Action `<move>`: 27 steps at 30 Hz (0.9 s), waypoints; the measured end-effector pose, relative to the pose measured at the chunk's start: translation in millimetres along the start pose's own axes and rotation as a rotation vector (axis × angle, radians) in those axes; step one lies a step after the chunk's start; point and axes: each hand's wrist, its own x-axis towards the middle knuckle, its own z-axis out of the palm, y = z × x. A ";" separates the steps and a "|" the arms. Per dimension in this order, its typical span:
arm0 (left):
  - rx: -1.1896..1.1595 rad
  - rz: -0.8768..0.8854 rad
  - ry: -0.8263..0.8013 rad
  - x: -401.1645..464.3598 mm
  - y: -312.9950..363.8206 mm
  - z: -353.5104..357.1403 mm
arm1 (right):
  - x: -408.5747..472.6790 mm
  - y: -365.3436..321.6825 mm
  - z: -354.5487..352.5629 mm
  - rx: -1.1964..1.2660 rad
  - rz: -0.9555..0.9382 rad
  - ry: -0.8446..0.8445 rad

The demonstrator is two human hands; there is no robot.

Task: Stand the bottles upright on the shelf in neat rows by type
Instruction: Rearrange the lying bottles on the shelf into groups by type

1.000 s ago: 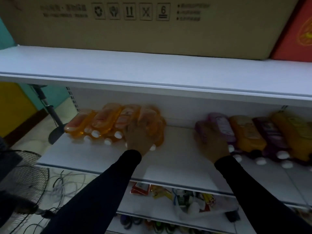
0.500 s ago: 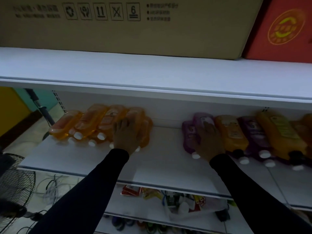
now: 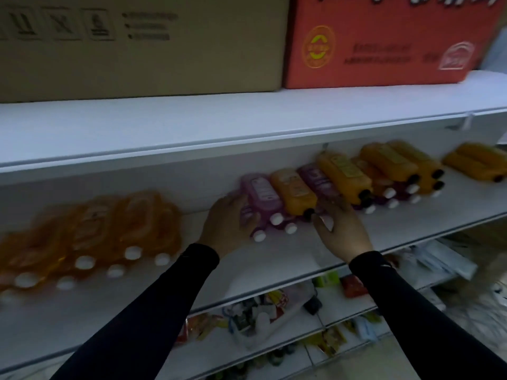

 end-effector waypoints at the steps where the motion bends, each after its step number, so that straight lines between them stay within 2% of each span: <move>1: -0.009 0.026 -0.024 4.8 9.7 7.7 | -3.6 8.5 -8.7 -0.016 0.017 0.012; 5: -0.042 0.070 -0.057 25.8 48.1 36.9 | 1.0 41.4 -35.6 -0.046 0.051 0.079; 9: 0.026 0.103 -0.041 51.3 80.6 63.6 | 39.5 74.0 -48.7 0.023 0.092 0.090; 11: 0.077 0.072 -0.006 62.7 95.7 76.5 | 64.7 85.4 -48.5 0.046 0.077 0.052; 13: 0.209 0.068 0.027 72.8 105.3 92.6 | 90.7 94.3 -43.5 -0.009 -0.015 -0.003; 15: 0.299 -0.073 -0.095 81.4 107.5 108.9 | 113.0 99.7 -36.5 -0.138 -0.128 -0.078; 16: 0.346 -0.152 -0.168 83.9 106.8 115.6 | 120.2 101.5 -34.4 -0.133 -0.117 -0.126; 19: 0.388 -0.268 -0.140 84.1 109.1 130.6 | 135.3 115.2 -30.1 -0.183 -0.163 -0.195; 22: 0.383 -0.323 -0.111 87.9 119.8 137.4 | 143.6 128.9 -33.0 -0.040 -0.134 -0.258; 27: 0.351 -0.383 -0.147 78.8 131.7 139.4 | 139.4 138.1 -40.9 0.214 -0.112 -0.124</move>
